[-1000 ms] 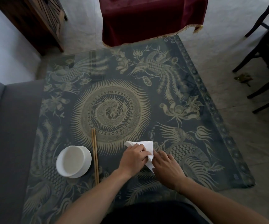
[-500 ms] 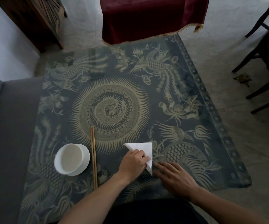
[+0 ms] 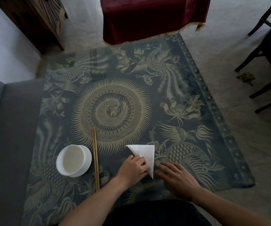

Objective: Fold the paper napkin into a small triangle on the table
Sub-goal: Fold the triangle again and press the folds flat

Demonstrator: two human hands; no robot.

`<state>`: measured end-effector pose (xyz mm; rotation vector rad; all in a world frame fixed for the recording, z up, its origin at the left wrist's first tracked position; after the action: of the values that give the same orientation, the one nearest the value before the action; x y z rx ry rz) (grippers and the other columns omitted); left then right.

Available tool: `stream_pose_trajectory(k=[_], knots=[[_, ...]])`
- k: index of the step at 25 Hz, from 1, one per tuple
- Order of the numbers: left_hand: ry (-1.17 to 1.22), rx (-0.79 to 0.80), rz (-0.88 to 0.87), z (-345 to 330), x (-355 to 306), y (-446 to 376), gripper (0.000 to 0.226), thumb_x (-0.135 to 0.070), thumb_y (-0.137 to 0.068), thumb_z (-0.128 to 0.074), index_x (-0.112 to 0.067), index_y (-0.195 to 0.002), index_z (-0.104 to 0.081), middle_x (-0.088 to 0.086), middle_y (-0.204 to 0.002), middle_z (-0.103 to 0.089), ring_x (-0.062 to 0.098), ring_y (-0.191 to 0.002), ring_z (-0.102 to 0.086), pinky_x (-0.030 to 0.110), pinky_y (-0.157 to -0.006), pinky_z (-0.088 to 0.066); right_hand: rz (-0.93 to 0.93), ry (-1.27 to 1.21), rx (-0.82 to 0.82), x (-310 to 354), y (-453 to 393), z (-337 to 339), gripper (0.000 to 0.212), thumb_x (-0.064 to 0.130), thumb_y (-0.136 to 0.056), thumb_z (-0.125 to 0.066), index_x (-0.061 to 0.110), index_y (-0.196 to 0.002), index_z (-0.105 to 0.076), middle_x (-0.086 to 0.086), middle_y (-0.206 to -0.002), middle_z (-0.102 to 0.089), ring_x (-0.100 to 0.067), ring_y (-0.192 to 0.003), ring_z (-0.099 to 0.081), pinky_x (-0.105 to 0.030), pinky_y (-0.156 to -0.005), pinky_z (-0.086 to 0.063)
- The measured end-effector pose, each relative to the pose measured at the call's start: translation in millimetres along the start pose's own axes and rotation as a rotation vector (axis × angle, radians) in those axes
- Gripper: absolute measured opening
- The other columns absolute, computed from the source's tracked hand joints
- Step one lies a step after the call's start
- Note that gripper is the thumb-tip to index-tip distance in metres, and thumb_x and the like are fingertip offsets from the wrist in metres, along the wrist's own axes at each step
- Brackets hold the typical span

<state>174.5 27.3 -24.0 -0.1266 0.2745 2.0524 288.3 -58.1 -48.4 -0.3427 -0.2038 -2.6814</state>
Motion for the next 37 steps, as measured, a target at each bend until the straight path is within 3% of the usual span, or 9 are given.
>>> stream_pose_trajectory(k=[11, 14, 20, 22, 26, 28, 31, 34, 37], knots=[[-0.064, -0.099, -0.054, 3, -8, 2, 0.009, -0.028, -0.081, -0.072, -0.022, -0.075, -0.069, -0.002, -0.083, -0.062, 0.019, -0.076, -0.059, 0.030, -0.058, -0.045, -0.124, -0.012, -0.027, -1, -20, 18, 0.054, 0.033, -0.084, -0.058, 0.020, -0.136, -0.051, -0.004, -0.142, -0.051, -0.022, -0.117, -0.055, -0.036, -0.081, -0.052], [-0.075, -0.158, -0.064, 4, -11, 3, 0.008, -0.023, -0.077, -0.076, -0.021, -0.073, -0.070, -0.002, -0.081, -0.064, 0.019, -0.076, -0.060, 0.030, -0.058, -0.046, -0.180, 0.024, -0.009, 2, -34, 21, 0.063, 0.039, -0.083, -0.065, 0.017, -0.140, -0.049, -0.009, -0.148, -0.045, -0.028, -0.128, -0.049, -0.042, -0.090, -0.051], [0.013, -0.224, -0.054, 4, -6, 8, 0.010, -0.026, -0.079, -0.078, -0.020, -0.081, -0.071, -0.001, -0.086, -0.067, 0.018, -0.079, -0.061, 0.028, -0.059, -0.047, -0.230, 0.027, 0.035, 2, -51, 18, 0.057, 0.042, -0.095, -0.051, 0.021, -0.146, -0.040, -0.012, -0.157, -0.027, -0.029, -0.143, -0.027, -0.051, -0.108, -0.034], [0.156, -0.241, 0.079, 5, 11, 15, 0.007, -0.026, -0.082, -0.073, -0.021, -0.086, -0.069, -0.004, -0.088, -0.066, 0.016, -0.079, -0.059, 0.029, -0.060, -0.049, -0.212, 0.020, 0.081, 1, -53, 10, 0.056, 0.042, -0.097, -0.045, 0.023, -0.149, -0.034, -0.011, -0.160, -0.018, -0.028, -0.146, -0.017, -0.052, -0.112, -0.026], [0.590, -0.252, 0.788, -10, 80, 48, 0.015, -0.035, -0.088, -0.063, -0.032, -0.102, -0.059, -0.019, -0.088, -0.061, 0.000, -0.077, -0.058, 0.023, -0.063, -0.044, -0.192, 0.035, 0.131, -1, -52, -1, 0.060, 0.043, -0.099, -0.040, 0.024, -0.152, -0.023, -0.009, -0.162, -0.005, -0.028, -0.147, -0.003, -0.053, -0.115, -0.017], [0.860, -0.236, 0.995, -22, 95, 53, 0.030, -0.034, -0.086, -0.066, -0.031, -0.112, -0.053, -0.016, -0.086, -0.065, 0.004, -0.080, -0.063, 0.027, -0.067, -0.048, -0.181, 0.040, 0.156, -1, -52, -3, 0.062, 0.045, -0.099, -0.040, 0.025, -0.153, -0.017, -0.009, -0.162, 0.001, -0.027, -0.147, 0.002, -0.052, -0.116, -0.013], [1.128, -0.264, 1.070, -27, 98, 43, 0.051, -0.027, -0.081, -0.073, -0.028, -0.125, -0.046, -0.002, -0.086, -0.071, 0.017, -0.080, -0.068, 0.041, -0.073, -0.057, -0.193, 0.045, 0.160, -3, -53, -1, 0.065, 0.047, -0.095, -0.047, 0.026, -0.152, -0.022, -0.012, -0.162, -0.003, -0.027, -0.147, -0.004, -0.052, -0.115, -0.017], [1.308, -0.301, 1.080, -31, 95, 34, 0.062, -0.017, -0.080, -0.075, -0.023, -0.134, -0.043, 0.005, -0.085, -0.073, 0.014, -0.071, -0.068, 0.028, -0.055, -0.053, -0.212, 0.036, 0.178, -4, -54, -1, 0.065, 0.049, -0.093, -0.050, 0.027, -0.150, -0.026, -0.013, -0.162, -0.006, -0.027, -0.147, -0.008, -0.051, -0.114, -0.019], [1.423, -0.283, 1.049, -34, 92, 28, 0.068, -0.014, -0.080, -0.076, -0.026, -0.137, -0.041, 0.004, -0.086, -0.075, 0.012, -0.066, -0.068, 0.023, -0.050, -0.048, -0.215, 0.036, 0.180, -4, -55, -1, 0.065, 0.050, -0.092, -0.051, 0.027, -0.149, -0.027, -0.013, -0.162, -0.008, -0.027, -0.147, -0.010, -0.051, -0.113, -0.021]])
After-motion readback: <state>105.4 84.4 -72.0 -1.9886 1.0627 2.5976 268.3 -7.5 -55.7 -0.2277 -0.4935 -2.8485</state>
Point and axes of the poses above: each hand's wrist, its own y-axis away from the middle knuckle, its own z-axis out of the back of the hand, x = y × z, the point moved 8 cm from there along -y, towards the middle knuckle
